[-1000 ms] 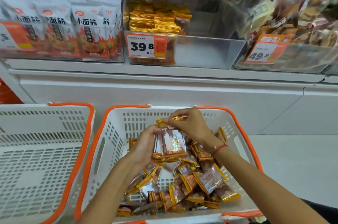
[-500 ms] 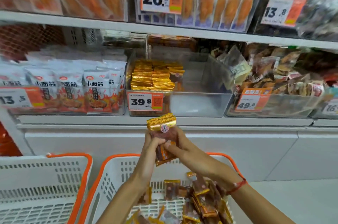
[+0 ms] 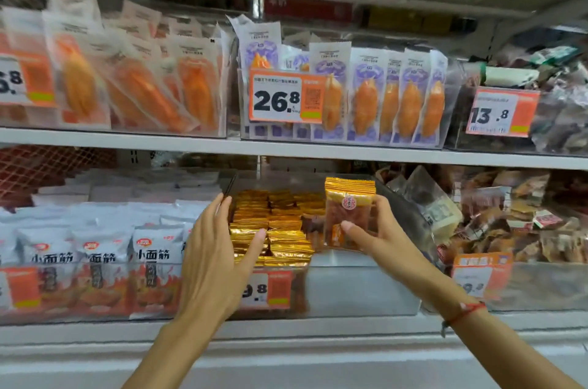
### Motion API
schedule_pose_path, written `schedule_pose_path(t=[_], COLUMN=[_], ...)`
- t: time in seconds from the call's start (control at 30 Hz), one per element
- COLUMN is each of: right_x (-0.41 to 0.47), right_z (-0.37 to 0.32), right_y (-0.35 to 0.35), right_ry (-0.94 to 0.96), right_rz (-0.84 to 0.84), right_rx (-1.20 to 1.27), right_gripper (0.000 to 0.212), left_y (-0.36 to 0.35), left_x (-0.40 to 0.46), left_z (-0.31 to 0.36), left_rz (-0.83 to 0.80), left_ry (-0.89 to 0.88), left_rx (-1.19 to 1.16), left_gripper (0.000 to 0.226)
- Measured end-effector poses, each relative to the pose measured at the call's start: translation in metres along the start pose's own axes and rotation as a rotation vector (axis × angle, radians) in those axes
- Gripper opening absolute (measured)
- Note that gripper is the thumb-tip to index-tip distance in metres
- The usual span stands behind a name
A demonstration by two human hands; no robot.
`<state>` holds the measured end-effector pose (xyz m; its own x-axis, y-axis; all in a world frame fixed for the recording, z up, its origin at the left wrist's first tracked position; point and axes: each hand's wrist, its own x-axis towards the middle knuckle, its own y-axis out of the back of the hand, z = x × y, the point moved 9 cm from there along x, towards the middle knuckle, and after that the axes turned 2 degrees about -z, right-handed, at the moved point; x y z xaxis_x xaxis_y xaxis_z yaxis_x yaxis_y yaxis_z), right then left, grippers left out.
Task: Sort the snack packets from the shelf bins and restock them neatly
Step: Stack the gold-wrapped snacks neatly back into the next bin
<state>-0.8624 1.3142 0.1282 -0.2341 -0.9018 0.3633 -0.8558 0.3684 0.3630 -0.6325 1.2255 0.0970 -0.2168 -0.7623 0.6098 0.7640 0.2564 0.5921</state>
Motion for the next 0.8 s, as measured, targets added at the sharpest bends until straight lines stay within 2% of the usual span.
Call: schedule_pose_path(t=[0.13, 0.27, 0.4, 0.5, 0.67, 0.8], right_x=[0.054, 0.091, 0.109, 0.111, 0.105, 0.106], right_z=[0.052, 0.104, 0.131, 0.127, 0.130, 0.125], right_y=[-0.002, -0.025, -0.039, -0.030, -0.027, -0.032], right_ry=[-0.205, -0.355, -0.409, -0.391, -0.466, -0.428], right_rz=[-0.091, -0.203, -0.277, -0.200, -0.142, -0.157], right_rx=[-0.077, -0.263, -0.427, -0.592, -0.380, -0.364], right_gripper=[0.050, 0.049, 0.062, 0.068, 0.032, 0.032], left_y=[-0.017, -0.019, -0.017, -0.017, -0.017, -0.016], left_x=[0.006, 0.006, 0.006, 0.006, 0.005, 0.005], left_z=[-0.020, -0.025, -0.022, -0.021, -0.021, -0.020], left_rz=[-0.010, 0.021, 0.062, 0.061, 0.059, 0.068], left_ry=[0.051, 0.052, 0.043, 0.038, 0.033, 0.027], left_rx=[0.204, 0.251, 0.260, 0.267, 0.284, 0.286], left_gripper=[0.091, 0.091, 0.084, 0.081, 0.082, 0.079])
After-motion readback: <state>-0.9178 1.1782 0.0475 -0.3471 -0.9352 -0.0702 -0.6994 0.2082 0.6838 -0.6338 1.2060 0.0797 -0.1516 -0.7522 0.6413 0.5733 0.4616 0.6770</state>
